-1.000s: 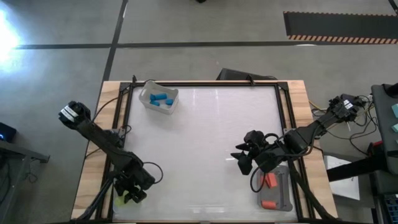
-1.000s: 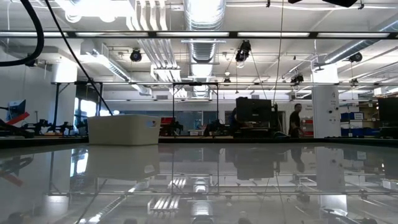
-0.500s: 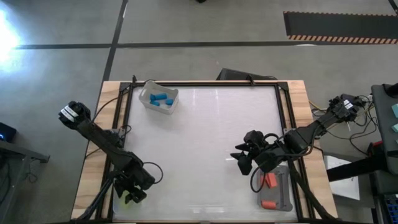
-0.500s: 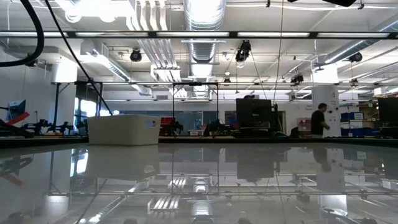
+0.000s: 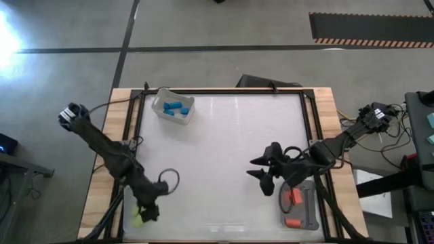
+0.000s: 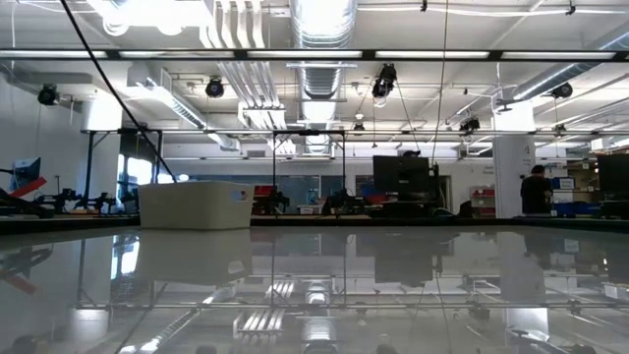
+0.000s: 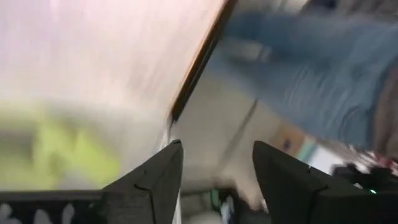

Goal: Sort & place blocks by color
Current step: Return to home position

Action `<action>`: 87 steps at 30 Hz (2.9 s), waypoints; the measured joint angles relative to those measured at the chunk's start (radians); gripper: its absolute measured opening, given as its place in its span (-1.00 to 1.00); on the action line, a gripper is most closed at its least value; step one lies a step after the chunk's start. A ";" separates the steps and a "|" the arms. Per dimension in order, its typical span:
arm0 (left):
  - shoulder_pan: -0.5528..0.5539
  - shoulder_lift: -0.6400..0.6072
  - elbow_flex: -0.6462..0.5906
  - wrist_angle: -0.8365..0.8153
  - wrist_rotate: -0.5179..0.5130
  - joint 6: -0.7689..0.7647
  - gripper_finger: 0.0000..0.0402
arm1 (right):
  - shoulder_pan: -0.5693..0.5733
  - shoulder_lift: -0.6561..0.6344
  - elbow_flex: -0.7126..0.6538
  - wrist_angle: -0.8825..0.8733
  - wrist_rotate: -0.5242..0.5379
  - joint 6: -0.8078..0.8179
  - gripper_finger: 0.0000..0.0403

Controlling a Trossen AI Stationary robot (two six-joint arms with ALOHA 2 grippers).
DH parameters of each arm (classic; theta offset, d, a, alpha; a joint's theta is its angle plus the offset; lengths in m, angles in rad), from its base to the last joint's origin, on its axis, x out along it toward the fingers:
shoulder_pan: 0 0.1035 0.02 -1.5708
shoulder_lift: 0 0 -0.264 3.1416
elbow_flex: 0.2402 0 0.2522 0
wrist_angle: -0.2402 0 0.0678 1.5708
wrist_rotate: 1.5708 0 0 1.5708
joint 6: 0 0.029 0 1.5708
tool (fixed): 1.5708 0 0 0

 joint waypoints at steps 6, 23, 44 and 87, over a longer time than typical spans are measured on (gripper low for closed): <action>0.002 -0.129 0.086 0.017 -0.445 0.322 -0.31 | 0.010 0.000 0.000 0.272 0.017 -0.378 0.00; 0.349 -0.434 -0.005 0.067 -0.743 1.074 -0.98 | -0.165 -0.025 -0.004 0.474 0.080 -1.009 0.00; 0.498 -0.888 -0.353 0.108 -0.642 1.116 -1.00 | -0.407 -0.275 -0.359 0.649 -0.204 -0.994 0.00; 0.499 -1.192 -0.795 0.285 -0.675 1.088 -1.00 | -0.417 -1.187 -1.207 0.810 0.030 -0.925 0.00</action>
